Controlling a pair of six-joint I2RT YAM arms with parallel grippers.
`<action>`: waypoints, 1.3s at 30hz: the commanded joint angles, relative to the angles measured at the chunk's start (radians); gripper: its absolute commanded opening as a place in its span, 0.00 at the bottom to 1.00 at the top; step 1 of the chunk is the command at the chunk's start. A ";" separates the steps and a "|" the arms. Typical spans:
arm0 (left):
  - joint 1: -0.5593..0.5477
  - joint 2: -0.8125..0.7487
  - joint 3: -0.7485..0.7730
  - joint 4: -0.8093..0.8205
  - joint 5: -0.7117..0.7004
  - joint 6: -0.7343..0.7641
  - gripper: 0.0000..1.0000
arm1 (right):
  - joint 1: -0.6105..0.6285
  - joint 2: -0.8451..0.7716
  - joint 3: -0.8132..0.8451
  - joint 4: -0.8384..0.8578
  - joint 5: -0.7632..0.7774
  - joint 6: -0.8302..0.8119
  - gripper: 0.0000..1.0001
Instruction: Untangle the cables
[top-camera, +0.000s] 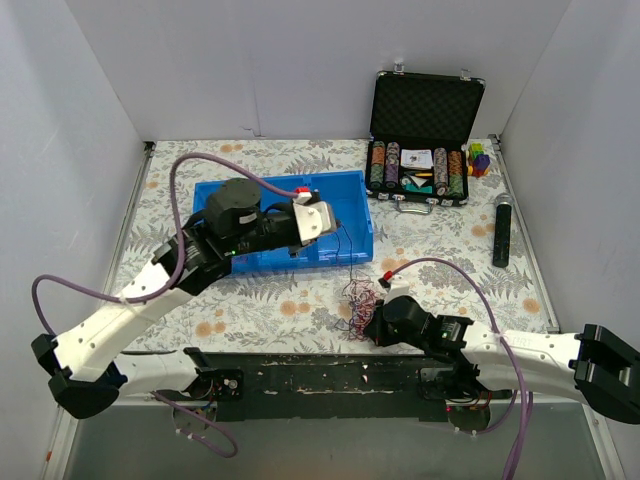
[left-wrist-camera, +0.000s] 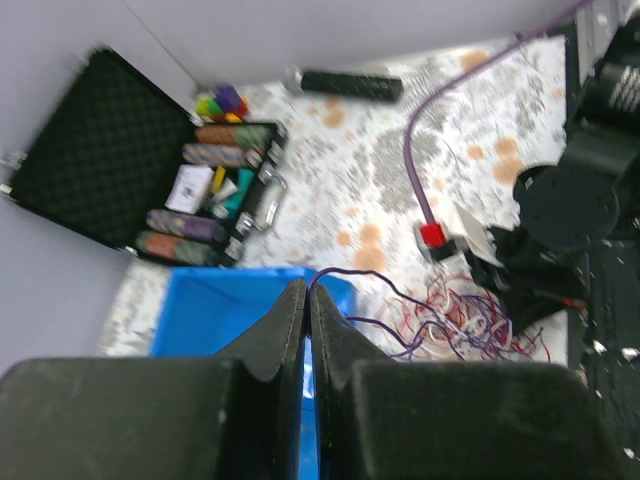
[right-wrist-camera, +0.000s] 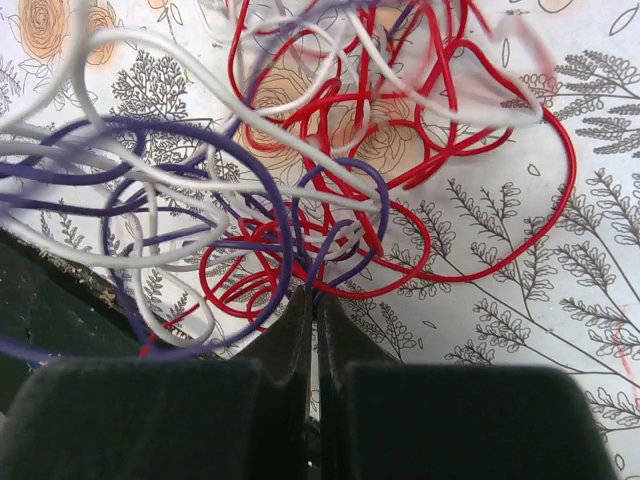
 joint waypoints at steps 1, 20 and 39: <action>-0.003 -0.033 0.114 -0.035 -0.071 0.056 0.00 | 0.004 0.032 -0.002 -0.047 -0.011 -0.002 0.01; -0.001 0.002 0.316 0.752 -0.433 0.401 0.00 | 0.005 0.056 -0.002 -0.082 -0.008 0.004 0.01; 0.026 0.039 0.153 0.916 -0.625 0.519 0.00 | 0.005 0.012 -0.028 -0.075 -0.008 0.020 0.01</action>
